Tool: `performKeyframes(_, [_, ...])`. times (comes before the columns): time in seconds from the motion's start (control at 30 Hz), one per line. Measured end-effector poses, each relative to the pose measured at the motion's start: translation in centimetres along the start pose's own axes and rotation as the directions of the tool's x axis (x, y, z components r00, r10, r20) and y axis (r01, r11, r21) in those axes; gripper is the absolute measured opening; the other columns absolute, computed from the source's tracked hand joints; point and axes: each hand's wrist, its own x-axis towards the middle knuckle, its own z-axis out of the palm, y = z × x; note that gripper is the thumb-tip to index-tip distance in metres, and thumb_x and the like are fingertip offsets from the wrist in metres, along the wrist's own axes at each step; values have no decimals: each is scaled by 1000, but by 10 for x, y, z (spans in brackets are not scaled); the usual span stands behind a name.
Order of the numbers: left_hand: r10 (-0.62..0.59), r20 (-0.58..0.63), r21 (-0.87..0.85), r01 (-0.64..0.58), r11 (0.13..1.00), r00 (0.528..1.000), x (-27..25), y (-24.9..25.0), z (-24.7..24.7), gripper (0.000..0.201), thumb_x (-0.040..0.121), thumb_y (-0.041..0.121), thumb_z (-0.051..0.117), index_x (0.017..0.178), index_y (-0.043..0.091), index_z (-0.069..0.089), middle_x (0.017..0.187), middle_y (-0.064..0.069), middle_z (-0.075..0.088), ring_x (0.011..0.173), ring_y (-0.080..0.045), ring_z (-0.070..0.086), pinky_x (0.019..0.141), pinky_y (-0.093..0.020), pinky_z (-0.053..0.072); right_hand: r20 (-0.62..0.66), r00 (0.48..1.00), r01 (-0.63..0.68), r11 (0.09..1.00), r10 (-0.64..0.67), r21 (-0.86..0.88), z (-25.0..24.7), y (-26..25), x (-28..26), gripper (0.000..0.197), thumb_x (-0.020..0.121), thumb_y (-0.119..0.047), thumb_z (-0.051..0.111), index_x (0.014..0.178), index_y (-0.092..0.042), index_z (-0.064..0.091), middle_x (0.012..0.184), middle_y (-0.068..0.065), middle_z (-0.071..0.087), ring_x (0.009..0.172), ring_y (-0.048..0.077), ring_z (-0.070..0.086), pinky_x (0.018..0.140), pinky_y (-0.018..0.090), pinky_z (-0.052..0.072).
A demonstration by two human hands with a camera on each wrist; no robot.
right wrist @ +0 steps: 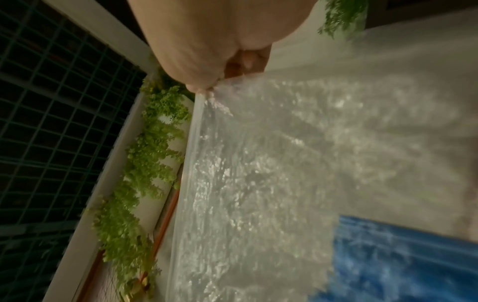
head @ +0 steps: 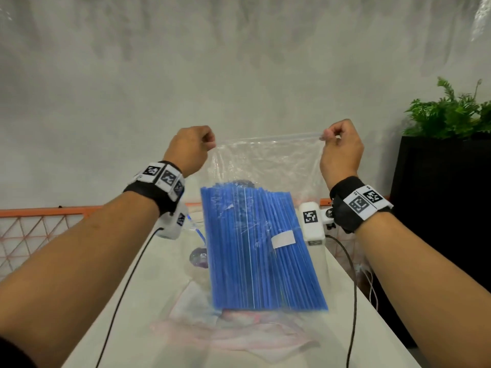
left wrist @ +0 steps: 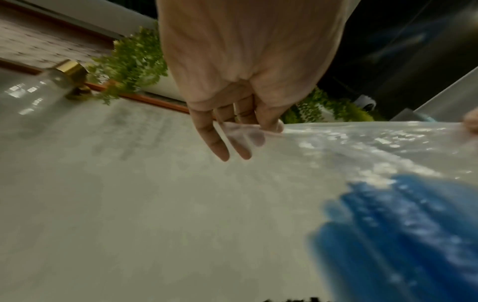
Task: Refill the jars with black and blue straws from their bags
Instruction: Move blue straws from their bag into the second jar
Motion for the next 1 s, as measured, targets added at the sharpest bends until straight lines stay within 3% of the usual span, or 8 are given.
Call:
performKeyframes(0.2, [-43,-73,-7,42,999,996,-10,-38,-22,16,90,5,60,81,17,61,77,-2,63,78,-28,64,71,-34,49,-8,1000,-27,1000,28,10,0,4,-5,18,94,-11,49,78,-21,48,69,-13,59,59,-15,51,55,1,38])
performKeyframes(0.33, [4,-25,-186,-9,983,1000,-16,-36,-23,26,92,-3,51,94,20,64,81,0,60,69,-20,66,71,-38,57,76,997,-20,997,14,76,5,6,-13,14,97,-9,44,84,-16,46,72,-7,60,54,-2,55,46,11,43])
performKeyframes(0.43, [50,52,-247,-36,968,997,-22,-31,-22,38,95,-6,46,102,22,71,88,-1,54,71,-18,62,68,-37,57,138,990,-30,997,20,74,0,10,-15,15,98,-12,43,84,-17,45,77,0,61,54,17,60,42,23,44])
performKeyframes(0.53, [118,78,-230,-97,968,990,-29,-24,-26,22,96,7,58,108,19,72,95,-6,54,78,-22,61,75,-37,56,146,989,-34,997,24,65,-4,13,-15,24,97,-14,42,77,-26,43,83,5,63,63,29,61,48,29,44])
performKeyframes(0.67, [133,223,-132,-105,986,966,-35,-15,-34,41,70,41,85,106,26,69,103,-2,54,87,-15,62,79,-30,51,136,990,-30,998,21,62,-7,10,-15,13,96,-14,44,84,-20,46,81,-5,59,65,7,57,61,33,46])
performKeyframes(0.77, [144,340,-31,-142,989,930,-38,-9,-35,44,58,35,94,87,23,62,104,2,49,93,-15,57,78,-33,50,173,979,102,995,-103,15,-8,4,-18,8,92,-24,54,98,-20,50,101,-5,53,88,6,51,77,30,44])
performKeyframes(0.87, [178,323,37,-200,979,930,-43,-3,-32,44,60,26,93,72,19,51,93,3,46,84,-15,53,75,-38,51,322,875,433,882,-362,-185,-8,-8,-25,41,80,-49,63,113,-27,54,124,-6,46,116,12,41,95,33,31])
performKeyframes(1.0, [230,223,4,-237,972,947,-52,-1,-22,48,64,18,89,62,22,41,85,9,45,75,-14,49,72,-41,50,625,611,735,642,-487,-219,0,-27,-41,56,67,-60,66,116,-36,56,121,-11,56,122,14,42,111,47,10])
